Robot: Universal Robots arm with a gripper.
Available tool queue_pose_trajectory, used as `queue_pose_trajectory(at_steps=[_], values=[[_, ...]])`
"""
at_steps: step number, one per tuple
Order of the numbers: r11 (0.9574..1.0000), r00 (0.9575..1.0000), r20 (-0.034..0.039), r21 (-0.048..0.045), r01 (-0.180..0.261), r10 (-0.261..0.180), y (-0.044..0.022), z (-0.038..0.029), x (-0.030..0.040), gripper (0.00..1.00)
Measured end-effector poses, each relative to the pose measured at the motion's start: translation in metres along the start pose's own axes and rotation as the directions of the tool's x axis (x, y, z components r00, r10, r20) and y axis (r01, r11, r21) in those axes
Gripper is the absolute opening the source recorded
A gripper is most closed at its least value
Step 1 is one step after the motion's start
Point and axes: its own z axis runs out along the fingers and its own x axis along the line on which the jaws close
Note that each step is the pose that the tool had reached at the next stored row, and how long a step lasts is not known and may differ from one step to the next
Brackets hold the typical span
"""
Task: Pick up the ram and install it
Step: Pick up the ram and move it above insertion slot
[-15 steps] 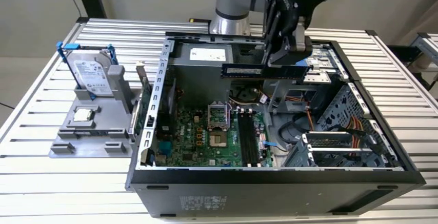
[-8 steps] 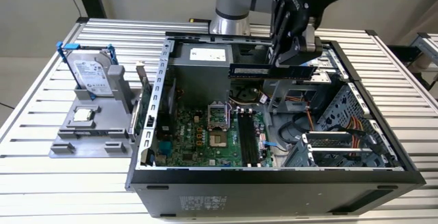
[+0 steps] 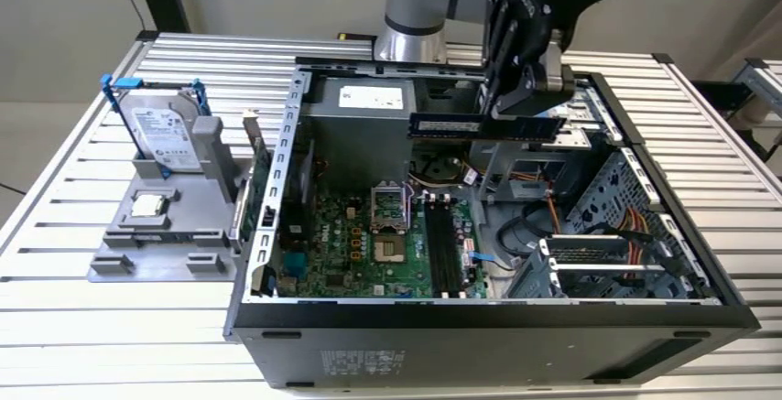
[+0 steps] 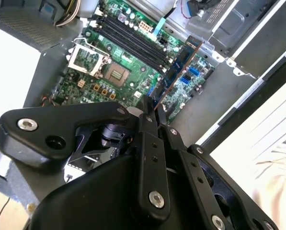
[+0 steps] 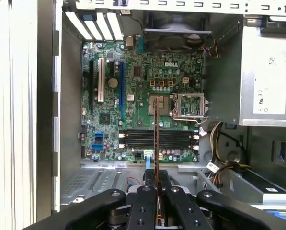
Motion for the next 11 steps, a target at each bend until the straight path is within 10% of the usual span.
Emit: queue_pose_trajectory(at_steps=[11], values=[[1.0000, 1.0000, 0.0000, 0.0000, 0.000, 0.000, 0.0002, 0.0000, -0.0005, 0.00]])
